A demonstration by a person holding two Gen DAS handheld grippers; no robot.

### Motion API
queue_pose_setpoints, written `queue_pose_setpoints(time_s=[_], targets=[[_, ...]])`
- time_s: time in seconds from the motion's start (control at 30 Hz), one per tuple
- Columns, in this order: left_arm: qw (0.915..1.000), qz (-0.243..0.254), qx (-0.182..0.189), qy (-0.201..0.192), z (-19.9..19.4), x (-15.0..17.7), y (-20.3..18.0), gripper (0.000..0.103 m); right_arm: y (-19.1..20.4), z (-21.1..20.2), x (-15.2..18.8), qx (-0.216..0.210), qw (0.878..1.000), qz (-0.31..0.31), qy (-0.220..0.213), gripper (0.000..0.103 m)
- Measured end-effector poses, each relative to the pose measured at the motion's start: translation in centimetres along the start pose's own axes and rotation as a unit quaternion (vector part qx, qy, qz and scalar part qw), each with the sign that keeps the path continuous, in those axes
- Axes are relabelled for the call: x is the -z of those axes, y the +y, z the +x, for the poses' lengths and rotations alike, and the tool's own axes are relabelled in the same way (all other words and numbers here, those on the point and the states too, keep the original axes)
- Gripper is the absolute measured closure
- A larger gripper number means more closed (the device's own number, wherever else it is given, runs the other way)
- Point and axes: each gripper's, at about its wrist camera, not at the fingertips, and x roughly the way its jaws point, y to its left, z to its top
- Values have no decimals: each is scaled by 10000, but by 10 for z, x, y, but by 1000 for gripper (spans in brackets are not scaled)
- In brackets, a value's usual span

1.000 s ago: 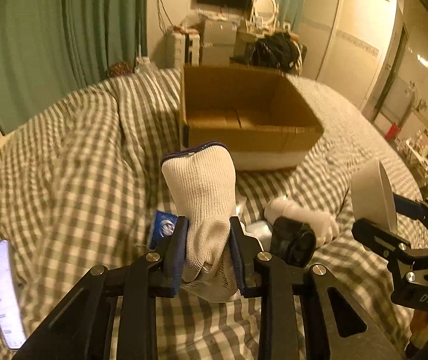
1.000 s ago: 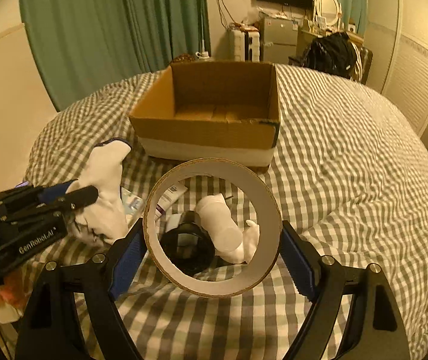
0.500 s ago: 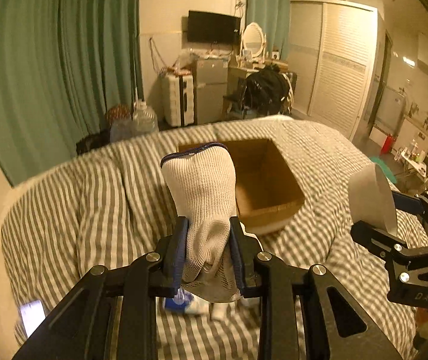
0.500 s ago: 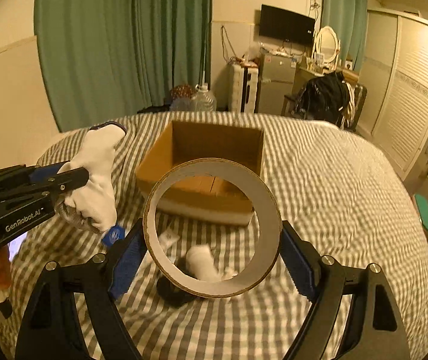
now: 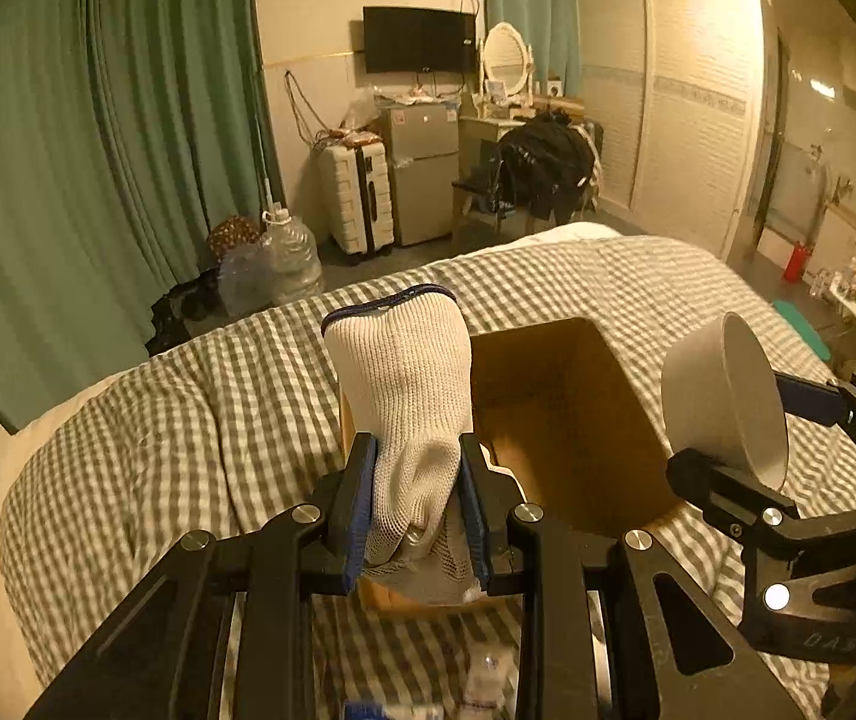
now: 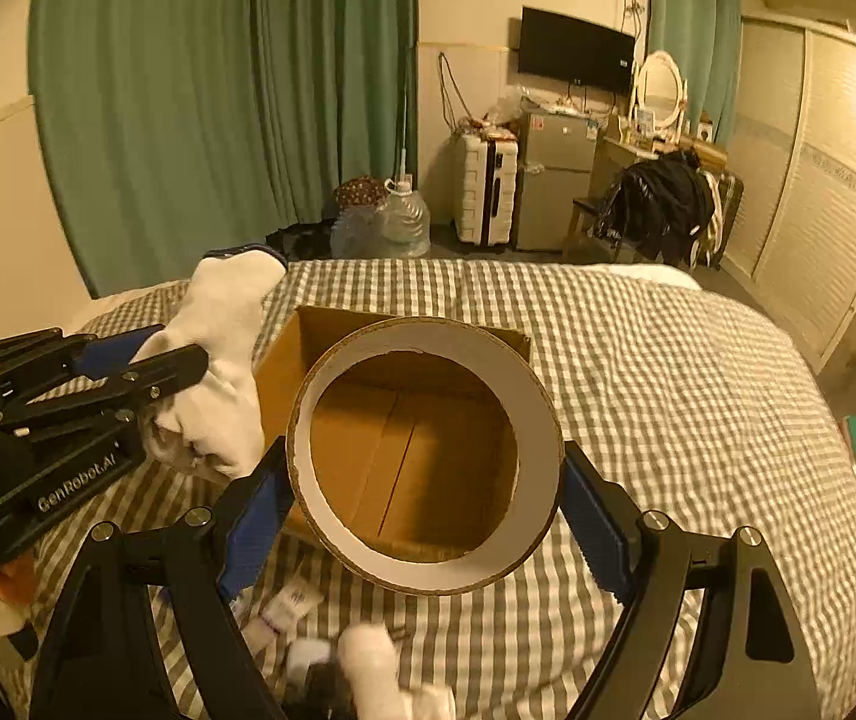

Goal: Organize objects
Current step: 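Carry the sock and tape roll into the cardboard box and open both tools, then withdraw both tools from the box toward the remaining items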

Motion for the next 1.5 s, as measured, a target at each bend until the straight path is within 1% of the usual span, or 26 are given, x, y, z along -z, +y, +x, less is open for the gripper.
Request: queue_pose_setpoints(time_s=[0.07,0.17,0.37,0.43,0.63,0.67,0.7,0.73,0.77,0.8,0.83,0.87,0.93,1.0,1.1,1.2,1.27,1.33,1.37,1.5], targets=[[10000,53,-9,2,16,-4,-2,76,-5,18,-1,-22,9999,90,67,19],[9999,118,-19,104,44,-10,-3,76,-9,44,-2,-23,9997,134,207,19],[9995,266,-116,136,75,-10,-8,76,-9,86,-4,74,9991,86,398,19],[9992,352,-115,140,83,-8,-13,76,-9,93,-3,125,9990,64,435,19],[9991,372,-28,187,98,-8,-14,75,-13,106,-1,163,9990,20,420,18],[9991,370,-28,197,99,-8,-14,74,-14,106,0,138,9991,35,396,18],[9990,382,-56,219,100,-8,-13,69,-13,106,1,124,9993,43,358,18],[9988,404,-124,227,99,-11,-15,67,-13,105,3,119,9994,36,337,15],[9985,466,-175,223,97,-11,-16,65,-13,105,2,160,9993,12,326,9],[9981,529,-223,201,95,-11,-18,52,-12,103,4,266,9992,-23,289,7],[9979,558,-289,152,95,-13,-20,41,-12,101,4,327,9992,-26,244,7],[9977,572,-363,56,89,-14,-19,38,-13,97,2,352,9992,1,184,7],[9980,511,-362,-18,78,-16,-17,27,-17,87,-2,274,9995,103,115,6],[9987,396,-306,-63,65,-18,-12,22,-20,73,-6,248,9995,182,43,6],[9989,293,-333,-174,39,-23,-4,20,-20,47,-12,394,9991,152,-67,6],[9983,242,-419,-321,8,-25,3,11,-15,15,-16,519,9983,93,-264,6],[9980,154,-411,-464,-15,-26,9,10,-9,-5,-17,569,9977,71,-365,5],[9976,81,-425,-540,-34,-24,14,6,-3,-28,-20,623,9968,36,-509,4],[9971,37,-461,-611,-48,-23,17,5,0,-39,-20,648,9962,6,-574,4],[9956,-62,-569,-741,-83,-13,27,4,14,-82,-21,685,9942,-127,-815,4]])
